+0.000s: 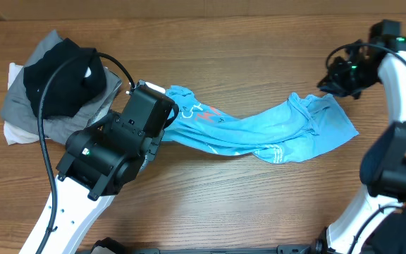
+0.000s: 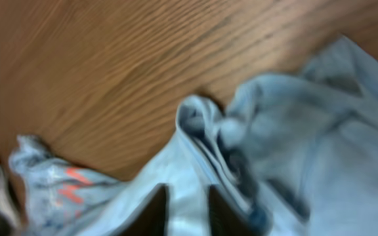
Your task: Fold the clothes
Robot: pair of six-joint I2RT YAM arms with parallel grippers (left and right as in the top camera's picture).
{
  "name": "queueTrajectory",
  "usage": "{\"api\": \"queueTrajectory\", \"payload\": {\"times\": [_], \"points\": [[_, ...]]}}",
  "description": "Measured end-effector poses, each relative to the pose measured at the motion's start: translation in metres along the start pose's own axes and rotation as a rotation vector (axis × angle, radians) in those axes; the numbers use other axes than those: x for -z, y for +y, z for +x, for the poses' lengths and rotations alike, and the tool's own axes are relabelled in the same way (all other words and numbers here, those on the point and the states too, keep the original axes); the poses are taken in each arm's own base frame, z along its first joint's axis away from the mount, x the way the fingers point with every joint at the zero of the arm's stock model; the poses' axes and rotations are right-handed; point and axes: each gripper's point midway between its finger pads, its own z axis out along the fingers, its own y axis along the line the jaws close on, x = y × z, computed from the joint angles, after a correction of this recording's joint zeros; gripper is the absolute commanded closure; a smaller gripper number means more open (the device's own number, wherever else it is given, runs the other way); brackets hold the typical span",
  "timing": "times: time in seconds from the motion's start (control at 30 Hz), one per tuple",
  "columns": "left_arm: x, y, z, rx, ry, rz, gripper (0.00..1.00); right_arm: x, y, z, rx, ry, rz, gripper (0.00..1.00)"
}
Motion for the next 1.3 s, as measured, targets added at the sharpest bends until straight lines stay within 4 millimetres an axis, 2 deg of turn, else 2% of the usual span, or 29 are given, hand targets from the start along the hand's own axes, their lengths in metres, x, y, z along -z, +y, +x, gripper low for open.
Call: {"api": "queueTrajectory", "payload": {"times": [0.1,0.17,0.37,0.6,0.7,0.87,0.97,1.13,1.23,1.3], "points": [[0.000,-0.001,0.000,0.000,0.001,0.009,0.96,-0.012,-0.005,0.002,-0.006,0.027,0.007,0.60],[0.000,-0.002,0.000,0.000,0.002,0.011,0.96,-0.009,-0.010,0.010,-0.035,0.059,0.015,0.56],[0.000,-0.003,-0.004,0.009,-0.016,0.019,0.96,-0.006,-0.025,0.033,-0.099,0.148,0.039,0.56],[0.000,-0.004,-0.008,0.016,-0.030,0.021,0.96,-0.041,-0.020,0.063,-0.023,0.225,0.130,0.57],[0.000,-0.004,-0.007,0.015,-0.028,0.020,0.96,-0.048,-0.018,0.074,0.007,0.250,0.170,0.60],[0.000,-0.004,-0.007,0.015,-0.028,0.021,0.96,-0.046,-0.027,0.074,0.006,0.248,0.217,0.60],[0.000,-0.004,-0.007,0.015,-0.028,0.020,0.96,-0.045,-0.035,0.070,0.005,0.231,0.259,0.69],[0.000,-0.004,-0.007,0.015,-0.028,0.021,0.96,-0.044,-0.042,0.065,-0.005,0.204,0.306,0.71],[0.000,-0.004,-0.007,0.015,-0.028,0.021,0.96,-0.044,-0.044,0.066,-0.006,0.206,0.320,0.79],[0.000,-0.004,-0.007,0.015,-0.028,0.021,0.96,-0.044,-0.044,0.066,-0.007,0.206,0.329,0.79]]}}
